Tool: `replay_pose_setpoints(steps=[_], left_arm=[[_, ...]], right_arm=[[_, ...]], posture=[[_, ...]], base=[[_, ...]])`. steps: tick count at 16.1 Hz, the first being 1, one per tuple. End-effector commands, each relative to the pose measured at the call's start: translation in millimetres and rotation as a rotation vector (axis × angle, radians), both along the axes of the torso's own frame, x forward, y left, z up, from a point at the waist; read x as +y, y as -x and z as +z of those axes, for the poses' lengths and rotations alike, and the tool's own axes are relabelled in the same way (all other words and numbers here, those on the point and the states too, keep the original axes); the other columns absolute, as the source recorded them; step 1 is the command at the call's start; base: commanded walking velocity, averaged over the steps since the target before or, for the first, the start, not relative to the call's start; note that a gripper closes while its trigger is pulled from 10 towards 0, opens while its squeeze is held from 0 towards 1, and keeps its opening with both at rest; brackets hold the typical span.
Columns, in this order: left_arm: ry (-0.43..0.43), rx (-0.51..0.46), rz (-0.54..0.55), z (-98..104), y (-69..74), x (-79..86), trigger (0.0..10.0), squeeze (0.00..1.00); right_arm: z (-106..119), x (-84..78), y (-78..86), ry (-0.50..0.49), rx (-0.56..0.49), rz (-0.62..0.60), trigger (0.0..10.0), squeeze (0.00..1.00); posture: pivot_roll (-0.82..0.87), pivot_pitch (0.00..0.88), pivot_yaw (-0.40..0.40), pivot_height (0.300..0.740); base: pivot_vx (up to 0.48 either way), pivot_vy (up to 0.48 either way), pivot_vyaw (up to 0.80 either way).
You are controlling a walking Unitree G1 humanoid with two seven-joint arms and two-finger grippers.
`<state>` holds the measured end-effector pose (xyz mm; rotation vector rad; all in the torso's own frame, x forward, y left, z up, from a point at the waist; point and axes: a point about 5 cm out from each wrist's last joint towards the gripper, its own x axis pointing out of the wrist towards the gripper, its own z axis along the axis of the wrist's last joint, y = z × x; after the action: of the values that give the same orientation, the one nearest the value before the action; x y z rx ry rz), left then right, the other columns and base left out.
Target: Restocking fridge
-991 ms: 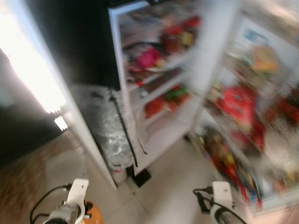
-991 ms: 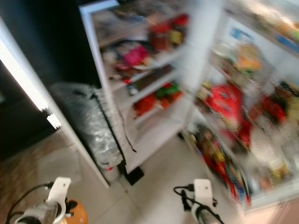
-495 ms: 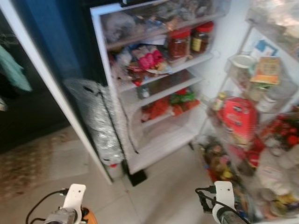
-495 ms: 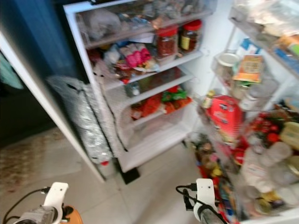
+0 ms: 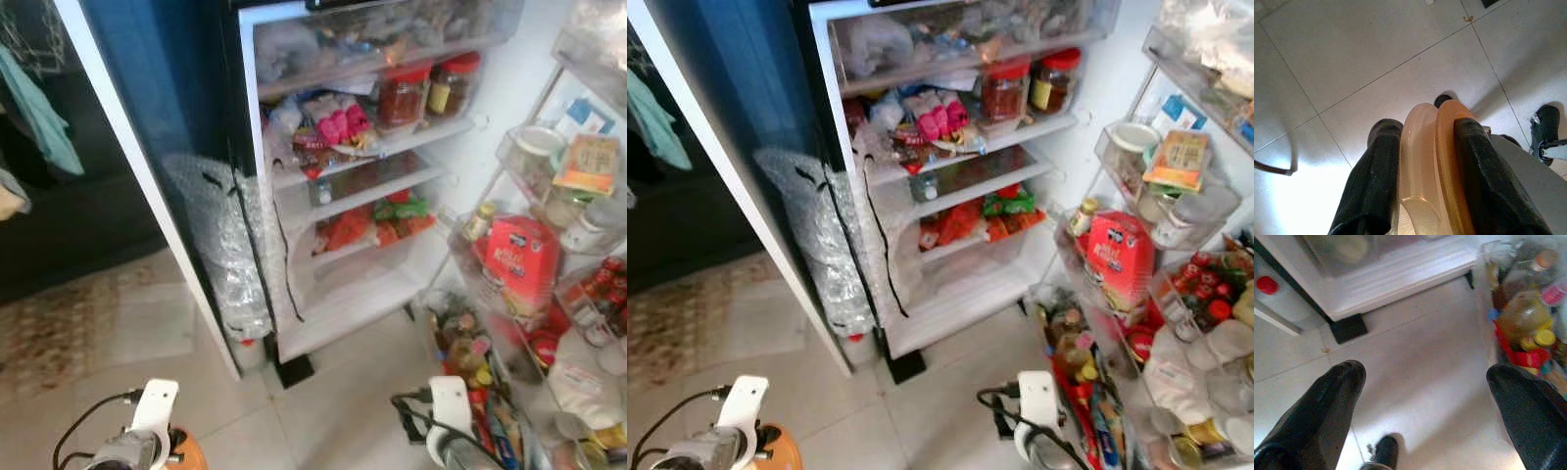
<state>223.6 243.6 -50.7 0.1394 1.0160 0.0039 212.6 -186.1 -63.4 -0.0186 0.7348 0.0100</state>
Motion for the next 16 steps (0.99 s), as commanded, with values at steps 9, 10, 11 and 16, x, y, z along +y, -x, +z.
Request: replay_pose_setpoints(steps=[9, 10, 11, 16], left_arm=[[0.002, 0.033, -0.013, -5.6, 6.3, -5.1, 10.0, 0.0], [0.001, 0.032, -0.011, -5.6, 6.3, -5.1, 10.0, 0.0], [0.001, 0.032, -0.009, -5.6, 6.3, -5.1, 10.0, 0.0], [0.004, 0.033, -0.013, -5.9, 6.6, -5.7, 10.0, 0.0]], right_arm=[[-5.7, 1.1, 9.4, 0.011, 0.04, 0.049, 10.0, 0.0], [-5.9, 1.1, 9.6, 0.007, 0.041, 0.046, 10.0, 0.0], [-6.0, 0.9, 9.9, 0.006, 0.042, 0.049, 10.0, 0.0], [-7.3, 2.2, 12.1, 0.004, 0.052, 0.071, 10.0, 0.0]], posture=[[-0.09, 0.091, -0.025, 0.74], [-0.09, 0.091, -0.025, 0.74], [-0.09, 0.094, -0.026, 0.74], [-0.09, 0.097, -0.027, 0.74]], base=[[0.0, -0.195, 0.15], [0.0, 0.0, 0.0], [0.0, 0.0, 0.0], [0.0, 0.0, 0.0]])
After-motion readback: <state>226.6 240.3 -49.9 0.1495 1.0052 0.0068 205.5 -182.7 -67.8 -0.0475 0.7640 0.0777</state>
